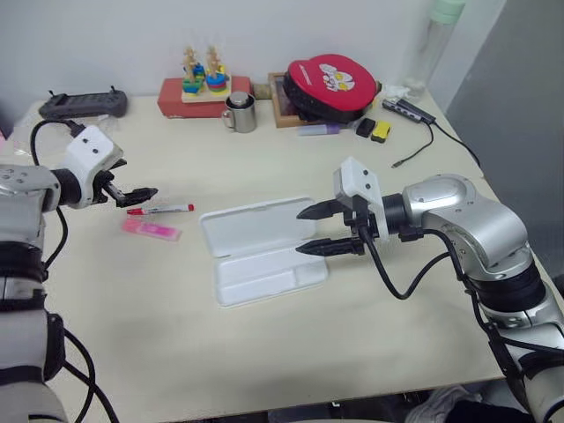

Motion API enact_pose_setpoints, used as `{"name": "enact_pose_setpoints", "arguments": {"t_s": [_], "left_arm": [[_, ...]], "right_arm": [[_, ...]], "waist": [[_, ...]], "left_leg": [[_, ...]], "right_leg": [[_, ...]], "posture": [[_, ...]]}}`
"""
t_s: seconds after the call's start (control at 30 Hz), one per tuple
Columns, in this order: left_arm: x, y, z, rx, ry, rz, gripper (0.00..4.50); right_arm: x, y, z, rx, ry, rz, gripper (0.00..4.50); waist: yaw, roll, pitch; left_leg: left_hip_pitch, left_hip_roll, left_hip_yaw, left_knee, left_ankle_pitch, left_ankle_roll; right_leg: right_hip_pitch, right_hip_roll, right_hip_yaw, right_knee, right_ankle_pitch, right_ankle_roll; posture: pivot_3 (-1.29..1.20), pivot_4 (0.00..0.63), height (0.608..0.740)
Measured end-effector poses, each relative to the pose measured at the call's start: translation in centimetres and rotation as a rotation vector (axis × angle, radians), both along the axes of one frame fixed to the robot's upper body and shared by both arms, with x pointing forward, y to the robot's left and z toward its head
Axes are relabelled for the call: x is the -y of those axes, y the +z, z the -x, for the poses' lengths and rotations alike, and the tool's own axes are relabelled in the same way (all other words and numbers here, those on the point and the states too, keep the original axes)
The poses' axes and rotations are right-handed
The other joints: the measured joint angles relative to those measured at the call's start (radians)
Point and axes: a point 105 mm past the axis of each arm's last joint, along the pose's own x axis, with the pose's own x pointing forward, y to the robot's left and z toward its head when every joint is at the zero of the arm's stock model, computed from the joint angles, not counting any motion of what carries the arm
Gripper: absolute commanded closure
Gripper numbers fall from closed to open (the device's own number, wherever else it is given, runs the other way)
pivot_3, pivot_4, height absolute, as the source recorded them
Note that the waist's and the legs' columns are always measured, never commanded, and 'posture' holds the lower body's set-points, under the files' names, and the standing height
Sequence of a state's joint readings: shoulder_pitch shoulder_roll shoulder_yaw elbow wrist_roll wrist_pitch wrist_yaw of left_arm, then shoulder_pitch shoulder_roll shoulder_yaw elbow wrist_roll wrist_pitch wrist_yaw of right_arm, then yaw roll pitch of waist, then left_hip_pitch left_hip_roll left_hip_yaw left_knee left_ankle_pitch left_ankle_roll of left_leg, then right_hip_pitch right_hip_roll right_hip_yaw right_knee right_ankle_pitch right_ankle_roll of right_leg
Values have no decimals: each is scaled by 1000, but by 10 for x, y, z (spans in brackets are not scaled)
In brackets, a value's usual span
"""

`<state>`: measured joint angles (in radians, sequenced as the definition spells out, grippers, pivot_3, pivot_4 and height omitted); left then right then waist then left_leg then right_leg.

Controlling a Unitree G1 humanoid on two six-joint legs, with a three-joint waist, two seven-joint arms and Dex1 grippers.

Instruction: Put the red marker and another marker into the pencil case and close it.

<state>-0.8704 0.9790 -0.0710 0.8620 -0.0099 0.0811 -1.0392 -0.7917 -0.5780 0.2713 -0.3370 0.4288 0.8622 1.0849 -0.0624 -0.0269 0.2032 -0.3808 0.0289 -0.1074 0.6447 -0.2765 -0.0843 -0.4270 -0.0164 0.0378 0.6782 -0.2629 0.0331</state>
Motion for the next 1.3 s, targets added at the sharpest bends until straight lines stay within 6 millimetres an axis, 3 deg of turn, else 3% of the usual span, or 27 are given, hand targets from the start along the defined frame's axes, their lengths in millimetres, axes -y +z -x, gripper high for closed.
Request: {"name": "enact_pose_setpoints", "arguments": {"t_s": [0.43,0.63,0.9,1.3], "left_arm": [[-1,-39,-2,-179,-1,-6,0],[2,-45,-5,-198,18,8,0],[9,-53,-8,-237,70,103,1365],[6,-57,-8,-251,125,160,3790]], "right_arm": [[3,-2,3,-18,-32,10,1454],[3,-2,4,-28,-36,-1,1454],[3,-3,2,-33,-55,0,1440],[4,-3,3,-39,-53,0,1440]], "waist": [[-4,0,0],[-3,0,0],[-5,0,0],[-7,-1,0]], "left_leg": [[-4,0,-1,1,0,0],[-4,0,-1,1,0,0],[-3,0,-1,2,0,0],[-1,0,-1,4,0,0]], "right_leg": [[-4,0,0,4,0,0],[-4,0,0,4,0,0],[-4,0,-1,5,0,0],[-3,0,0,10,0,0]], "posture": [[0,150,740],[0,150,740],[0,150,740],[0,150,740]]}}
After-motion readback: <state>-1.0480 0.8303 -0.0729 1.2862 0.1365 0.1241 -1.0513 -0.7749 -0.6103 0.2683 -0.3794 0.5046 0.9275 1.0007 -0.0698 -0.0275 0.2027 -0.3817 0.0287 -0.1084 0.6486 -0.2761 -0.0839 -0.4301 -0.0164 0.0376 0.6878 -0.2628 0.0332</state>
